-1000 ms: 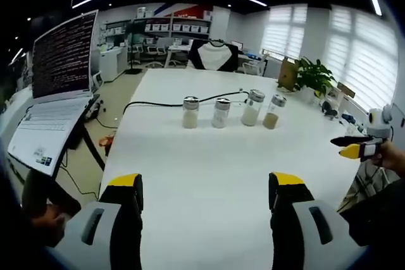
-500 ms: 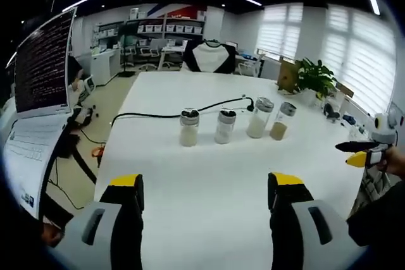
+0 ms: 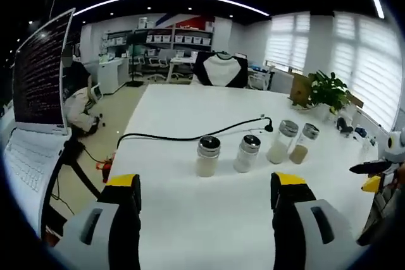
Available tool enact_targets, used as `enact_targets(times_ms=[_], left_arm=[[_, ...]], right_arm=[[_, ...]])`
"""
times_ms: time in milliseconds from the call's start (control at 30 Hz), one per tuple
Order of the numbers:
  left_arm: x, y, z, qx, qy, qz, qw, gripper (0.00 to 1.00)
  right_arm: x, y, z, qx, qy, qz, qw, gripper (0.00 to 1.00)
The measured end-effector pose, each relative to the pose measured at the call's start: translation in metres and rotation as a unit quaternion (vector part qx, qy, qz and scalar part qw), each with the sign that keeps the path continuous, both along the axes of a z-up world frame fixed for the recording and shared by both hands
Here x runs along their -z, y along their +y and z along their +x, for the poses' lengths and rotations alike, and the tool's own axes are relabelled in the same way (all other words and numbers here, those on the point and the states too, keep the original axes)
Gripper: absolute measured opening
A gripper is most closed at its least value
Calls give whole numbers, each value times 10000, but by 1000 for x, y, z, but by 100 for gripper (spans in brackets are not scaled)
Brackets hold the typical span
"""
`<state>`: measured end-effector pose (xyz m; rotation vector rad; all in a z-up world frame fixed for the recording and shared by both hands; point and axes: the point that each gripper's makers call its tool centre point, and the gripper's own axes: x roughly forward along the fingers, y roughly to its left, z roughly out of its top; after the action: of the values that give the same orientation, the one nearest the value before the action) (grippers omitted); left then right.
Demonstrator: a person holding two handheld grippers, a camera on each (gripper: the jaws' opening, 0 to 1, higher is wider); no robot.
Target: Rotate the seasoning bottle until the label or dispensing opening points toward the visible target arrow and the bottle remains upright within the marked orientation range
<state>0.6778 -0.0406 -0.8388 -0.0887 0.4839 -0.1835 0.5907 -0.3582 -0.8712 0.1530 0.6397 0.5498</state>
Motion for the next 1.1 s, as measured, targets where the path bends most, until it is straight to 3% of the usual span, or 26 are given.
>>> enact_targets(times_ms=[367, 733, 900, 1100], left_arm=[[1, 23, 43, -57, -6, 381, 9993, 84], [11, 23, 66, 51, 29, 550, 9985, 80], [27, 17, 71, 249, 174, 599, 9977, 80], [34, 7, 86, 357, 179, 551, 9977, 79]], right_arm=[[8, 2, 14, -13, 62, 12, 10000, 85], [12, 0, 14, 60, 149, -18, 9999, 85], [14, 0, 14, 72, 191, -37, 9998, 85], [17, -1, 18, 140, 254, -29, 9996, 84]])
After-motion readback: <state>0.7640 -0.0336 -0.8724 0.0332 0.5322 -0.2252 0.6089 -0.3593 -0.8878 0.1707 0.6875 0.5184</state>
